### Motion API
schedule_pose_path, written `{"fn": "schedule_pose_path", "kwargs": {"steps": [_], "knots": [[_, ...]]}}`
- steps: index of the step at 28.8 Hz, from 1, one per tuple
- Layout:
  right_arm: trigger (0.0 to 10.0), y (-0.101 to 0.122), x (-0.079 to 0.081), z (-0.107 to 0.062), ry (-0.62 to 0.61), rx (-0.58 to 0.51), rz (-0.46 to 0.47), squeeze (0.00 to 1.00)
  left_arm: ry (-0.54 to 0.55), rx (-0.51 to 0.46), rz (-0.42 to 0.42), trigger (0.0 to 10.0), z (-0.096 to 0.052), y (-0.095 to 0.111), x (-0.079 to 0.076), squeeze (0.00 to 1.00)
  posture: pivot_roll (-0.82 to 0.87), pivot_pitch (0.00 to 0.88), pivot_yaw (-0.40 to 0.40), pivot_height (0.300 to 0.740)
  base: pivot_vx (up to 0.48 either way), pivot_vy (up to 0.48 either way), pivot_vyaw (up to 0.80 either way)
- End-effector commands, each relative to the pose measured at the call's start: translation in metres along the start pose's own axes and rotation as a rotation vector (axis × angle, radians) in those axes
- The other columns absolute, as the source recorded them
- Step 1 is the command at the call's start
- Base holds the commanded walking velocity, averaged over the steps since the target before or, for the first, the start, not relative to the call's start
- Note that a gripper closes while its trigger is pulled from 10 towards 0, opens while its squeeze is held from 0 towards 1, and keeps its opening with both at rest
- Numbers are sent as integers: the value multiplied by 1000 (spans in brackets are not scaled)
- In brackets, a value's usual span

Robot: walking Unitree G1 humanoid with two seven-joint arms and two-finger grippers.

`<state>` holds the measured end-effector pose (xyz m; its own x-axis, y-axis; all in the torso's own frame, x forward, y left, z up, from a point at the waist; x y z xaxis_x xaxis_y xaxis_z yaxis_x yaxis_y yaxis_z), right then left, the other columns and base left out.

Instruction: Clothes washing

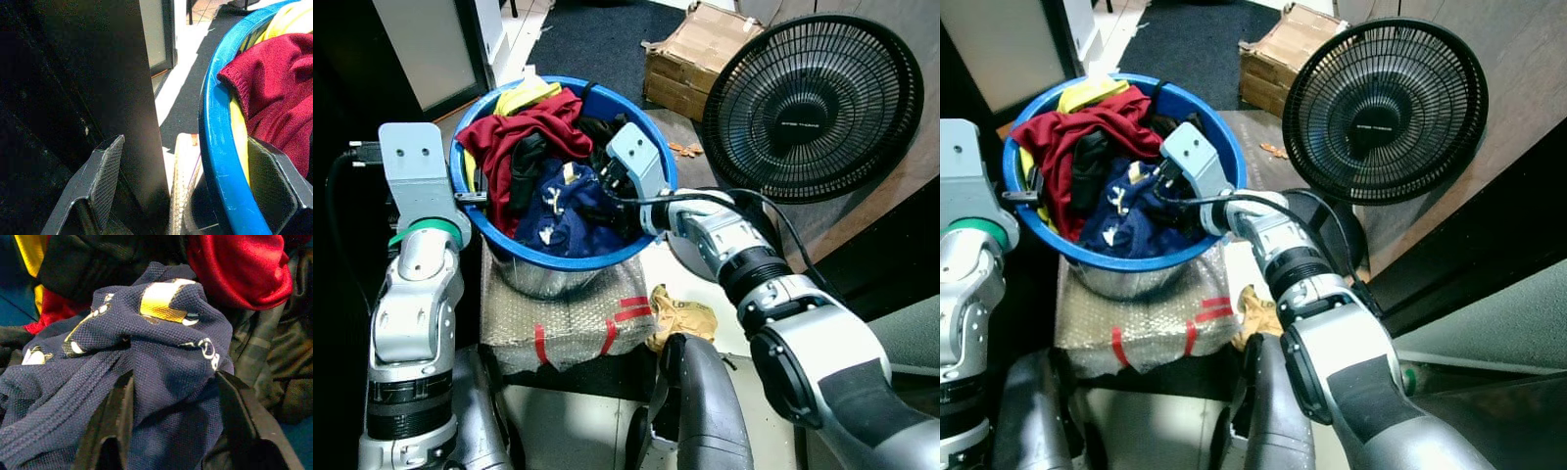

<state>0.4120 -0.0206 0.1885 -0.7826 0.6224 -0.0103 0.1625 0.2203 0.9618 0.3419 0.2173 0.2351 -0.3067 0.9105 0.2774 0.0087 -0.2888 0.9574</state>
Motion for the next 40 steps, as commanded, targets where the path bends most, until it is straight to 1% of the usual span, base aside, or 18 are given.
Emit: {"fn": "schedule_pose_path", "kwargs": {"steps": [1, 11, 15, 20, 22, 27, 28, 29, 30, 31, 32, 33, 34, 35, 36, 37, 39, 40], "knots": [[0, -78, 1, -7, -35, 227, 149, 0, 11, 45, 10, 10000, 0, -10, 1, 0, 103, 267, -97, 325, 0, 0, 0], [0, -70, -1, -6, -43, 178, 196, 0, 17, 49, 10, 10000, 1, -11, 2, 0, 106, 267, -96, 325, 0, 0, 0], [0, -57, -2, -5, -35, 106, 261, 0, 21, 51, 12, 10000, 0, -11, 4, 0, 108, 267, -96, 325, 0, 0, 0], [0, -47, -2, -4, -23, 65, 289, 0, 22, 52, 13, 10000, 0, -12, 4, 0, 108, 264, -96, 325, 0, 0, 0], [0, -33, -4, -3, -12, -5, 320, 0, 22, 53, 13, 10000, 0, -12, 4, 0, 109, 260, -96, 325, 0, 0, 0], [0, -17, -6, -4, -6, -83, 339, 0, 22, 52, 13, 10000, 0, -12, 4, 0, 111, 257, -96, 325, 0, 0, 0], [0, 4, -10, -6, -1, -183, 336, 0, 22, 52, 13, 10000, 0, -12, 4, 0, 113, 254, -93, 325, 0, 0, 0], [2196, 31, -13, -11, 13, -307, 327, 0, 22, 51, 14, 10000, 0, -12, 4, 0, 113, 253, -93, 325, 0, 0, 0], [2196, 31, -13, -11, 13, -307, 327, 0, 22, 51, 14, 10000, 0, -12, 4, 0, 113, 253, -93, 325, 0, 0, 0], [10000, 65, -18, -21, 7, -464, 300, 0, 22, 51, 14, 10000, 0, -12, 4, 0, 113, 250, -90, 325, 0, 0, 0], [10000, 65, -18, -21, 7, -464, 300, 0, 22, 51, 14, 10000, 0, -12, 4, 0, 113, 250, -90, 325, 0, 0, 0], [10000, 96, -23, -33, -3, -601, 288, 0, 21, 50, 14, 10000, 1, -12, 4, 0, 113, 244, -88, 325, 0, 0, 0], [10000, 96, -23, -33, -3, -601, 288, 0, 21, 50, 14, 10000, 1, -12, 4, 0, 113, 244, -88, 325, 0, 0, 0], [10000, 124, -27, -48, -11, -728, 280, 0, 19, 49, 14, 10000, 1, -11, 3, 0, 114, 240, -87, 325, 0, 0, 0], [10000, 124, -27, -48, -11, -728, 280, 0, 19, 49, 14, 10000, 1, -11, 3, 0, 114, 240, -87, 325, 0, 0, 0], [10000, 150, -28, -62, -11, -834, 261, 0, 17, 47, 13, 10000, 2, -10, 3, 0, 114, 236, -86, 325, 0, 0, 0], [10000, 150, -28, -62, -11, -834, 261, 0, 17, 47, 13, 10000, 2, -10, 3, 0, 114, 236, -86, 325, 0, 0, 0], [10000, 170, -27, -73, 0, -917, 248, 0, 15, 45, 13, 10000, 2, -10, 2, 0, 116, 229, -85, 325, 0, 0, 0]]}}
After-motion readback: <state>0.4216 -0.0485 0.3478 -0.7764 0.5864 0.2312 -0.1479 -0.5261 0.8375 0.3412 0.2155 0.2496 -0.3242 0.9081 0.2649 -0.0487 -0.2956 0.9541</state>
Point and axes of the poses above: a point about 5 cm out from each wrist's last joint towards the gripper, its own z axis pointing out of the wrist towards the gripper, its own y axis along the axis of the wrist's last joint, x = y × z, the point moved 3 cm from there along z, pointing out of the wrist towards the gripper, and after that the axes turned 11 degrees about z, right-handed, at the moved point
